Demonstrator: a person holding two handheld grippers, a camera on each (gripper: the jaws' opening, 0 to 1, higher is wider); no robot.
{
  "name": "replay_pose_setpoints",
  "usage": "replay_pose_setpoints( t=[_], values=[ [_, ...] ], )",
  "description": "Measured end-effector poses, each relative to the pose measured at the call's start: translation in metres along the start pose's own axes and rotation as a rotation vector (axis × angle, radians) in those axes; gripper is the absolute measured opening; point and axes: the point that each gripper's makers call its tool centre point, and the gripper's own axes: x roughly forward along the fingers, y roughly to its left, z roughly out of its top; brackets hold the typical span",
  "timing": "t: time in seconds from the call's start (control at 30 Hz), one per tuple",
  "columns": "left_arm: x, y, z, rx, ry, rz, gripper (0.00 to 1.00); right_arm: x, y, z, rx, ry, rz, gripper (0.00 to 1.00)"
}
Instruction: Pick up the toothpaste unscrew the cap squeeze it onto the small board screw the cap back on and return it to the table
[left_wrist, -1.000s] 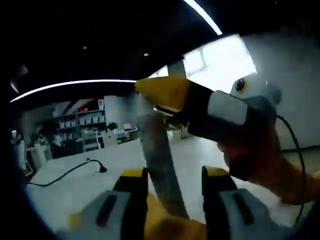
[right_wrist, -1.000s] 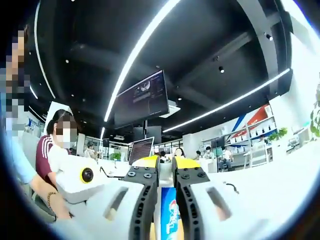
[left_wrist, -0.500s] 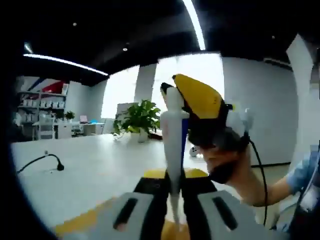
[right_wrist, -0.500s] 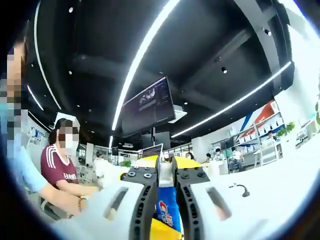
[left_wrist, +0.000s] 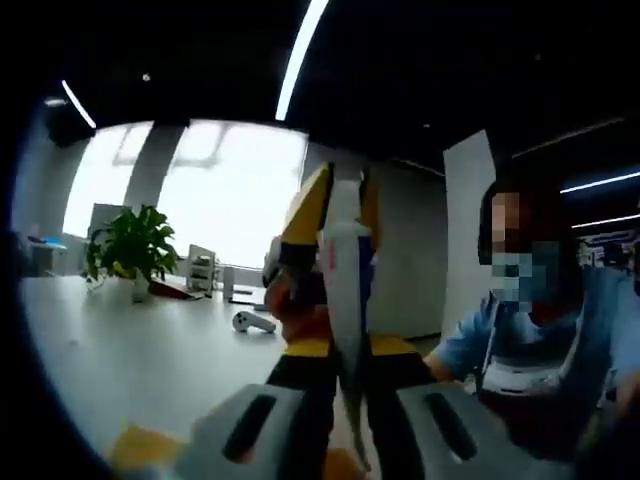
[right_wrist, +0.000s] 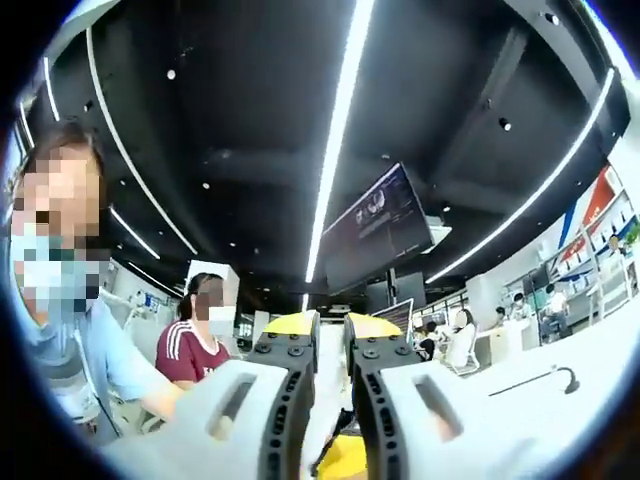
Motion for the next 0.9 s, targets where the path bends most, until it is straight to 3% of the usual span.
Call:
replay_pose_setpoints(
  t=[0.07,0.1,0.17,0.23,0.27,0.33,0.43,0.47,0.5,0.53,0.57,0.6,0.63,0.7,0.77,0.8,0.83,0.9],
  values=[
    [-0.002,0.012,0.006,0.025,-0.042,0.05,0.09,-0.001,-0.005,0.001,-0.028,0.004,-0.024,0.1],
    [-0.007,0.026,0.01,0.067,-0.044,0.11,0.09,-0.001,-0.008,0.001,-0.032,0.004,-0.039,0.1],
    [-0.011,0.033,0.006,0.17,-0.005,0.184,0.09,-0.005,-0.019,-0.001,-0.026,0.016,-0.086,0.1],
    [-0.014,0.033,0.002,0.219,0.015,0.209,0.11,-0.007,-0.027,-0.004,0.0,0.017,-0.114,0.1],
    [-0.012,0.03,-0.002,0.218,0.025,0.221,0.11,-0.007,-0.03,-0.006,0.006,0.022,-0.129,0.1],
    [-0.015,0.034,-0.008,0.137,0.034,0.281,0.11,-0.008,-0.034,-0.009,0.001,0.039,-0.155,0.1],
    [-0.014,0.039,-0.01,0.056,0.0,0.39,0.12,-0.009,-0.036,-0.011,-0.032,0.052,-0.185,0.1],
    [-0.016,0.043,-0.018,0.031,0.053,0.456,0.13,-0.01,-0.038,-0.012,-0.055,0.065,-0.204,0.1],
    [-0.016,0.043,-0.023,0.059,0.09,0.489,0.14,-0.01,-0.039,-0.013,-0.067,0.07,-0.21,0.1],
    [-0.016,0.042,-0.029,0.101,0.141,0.522,0.15,-0.01,-0.037,-0.012,-0.074,0.067,-0.215,0.1],
    [-0.021,0.048,-0.033,0.197,0.219,0.606,0.16,-0.011,-0.037,-0.012,-0.081,0.065,-0.218,0.1],
    [-0.024,0.05,-0.033,0.252,0.245,0.662,0.19,-0.011,-0.038,-0.011,-0.086,0.066,-0.222,0.1],
    [-0.024,0.049,-0.032,0.266,0.247,0.695,0.21,-0.012,-0.039,-0.011,-0.095,0.068,-0.228,0.1],
    [-0.023,0.044,-0.028,0.238,0.195,0.771,0.23,-0.013,-0.04,-0.01,-0.109,0.068,-0.242,0.1],
    [-0.03,0.041,-0.024,0.266,0.184,0.895,0.24,-0.015,-0.041,-0.008,-0.11,0.064,-0.253,0.1],
    [-0.033,0.04,-0.02,0.279,0.17,0.973,0.3,-0.016,-0.044,-0.008,-0.121,0.069,-0.274,0.1],
    [-0.035,0.039,-0.017,0.286,0.147,1.025,0.41,-0.018,-0.046,-0.009,-0.138,0.081,-0.294,0.1],
    [-0.032,0.037,-0.015,0.29,0.157,1.103,0.66,-0.021,-0.052,-0.011,-0.183,0.103,-0.34,0.1]
  ],
)
